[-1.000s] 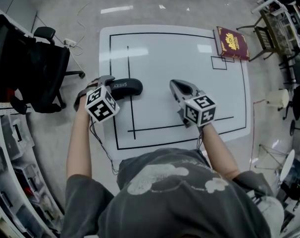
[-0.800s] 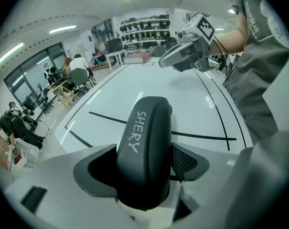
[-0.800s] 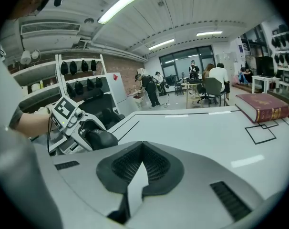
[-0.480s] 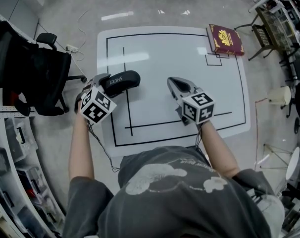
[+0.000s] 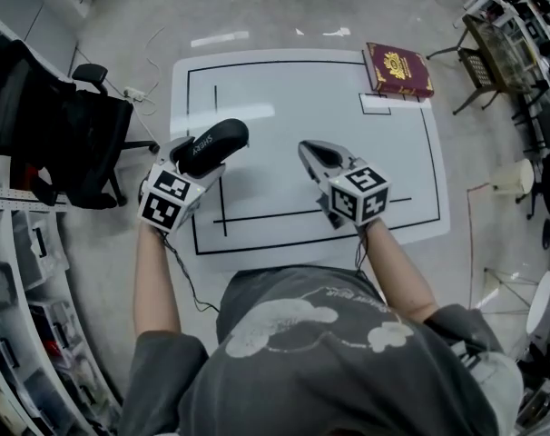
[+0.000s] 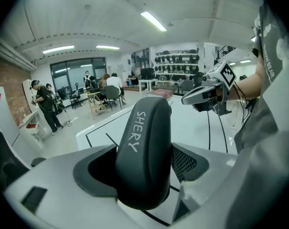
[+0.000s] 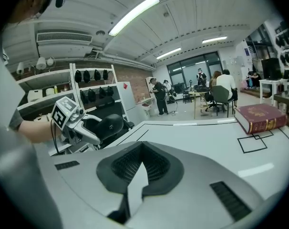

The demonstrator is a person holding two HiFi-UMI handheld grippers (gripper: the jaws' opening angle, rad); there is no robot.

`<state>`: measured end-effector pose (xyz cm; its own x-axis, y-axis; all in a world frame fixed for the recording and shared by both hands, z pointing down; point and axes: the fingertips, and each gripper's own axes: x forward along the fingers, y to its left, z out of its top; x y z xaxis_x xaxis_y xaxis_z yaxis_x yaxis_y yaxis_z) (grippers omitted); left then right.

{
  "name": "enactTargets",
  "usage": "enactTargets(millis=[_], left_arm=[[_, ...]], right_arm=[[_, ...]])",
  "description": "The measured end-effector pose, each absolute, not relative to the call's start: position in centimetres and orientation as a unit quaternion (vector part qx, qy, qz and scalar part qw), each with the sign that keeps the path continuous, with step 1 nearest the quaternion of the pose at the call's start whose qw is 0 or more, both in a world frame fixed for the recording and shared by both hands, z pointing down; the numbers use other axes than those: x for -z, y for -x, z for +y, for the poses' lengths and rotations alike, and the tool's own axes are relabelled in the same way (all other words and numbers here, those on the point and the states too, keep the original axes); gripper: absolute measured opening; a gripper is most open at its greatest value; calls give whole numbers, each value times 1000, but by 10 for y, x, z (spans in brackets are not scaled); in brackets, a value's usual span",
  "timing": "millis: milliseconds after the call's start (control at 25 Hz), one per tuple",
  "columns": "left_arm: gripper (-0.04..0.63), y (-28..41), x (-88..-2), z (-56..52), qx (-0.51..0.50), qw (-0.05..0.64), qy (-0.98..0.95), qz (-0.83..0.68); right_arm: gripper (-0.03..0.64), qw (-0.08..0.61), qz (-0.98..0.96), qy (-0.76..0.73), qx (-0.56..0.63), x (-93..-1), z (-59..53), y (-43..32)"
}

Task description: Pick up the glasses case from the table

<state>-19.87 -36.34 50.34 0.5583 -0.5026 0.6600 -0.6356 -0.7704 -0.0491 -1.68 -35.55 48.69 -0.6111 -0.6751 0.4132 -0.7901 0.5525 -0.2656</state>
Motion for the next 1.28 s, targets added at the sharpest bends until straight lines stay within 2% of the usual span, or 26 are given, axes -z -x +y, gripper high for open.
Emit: enactTargets(millis=[520, 1280], left_arm=[[342, 139, -453, -290, -242, 103, -880, -396], [342, 48, -440, -155, -197, 113, -884, -408]], right_arm=[[-2, 108, -887, -400, -205, -461, -287, -17], [-2, 95, -888, -410, -184, -452, -159, -108]])
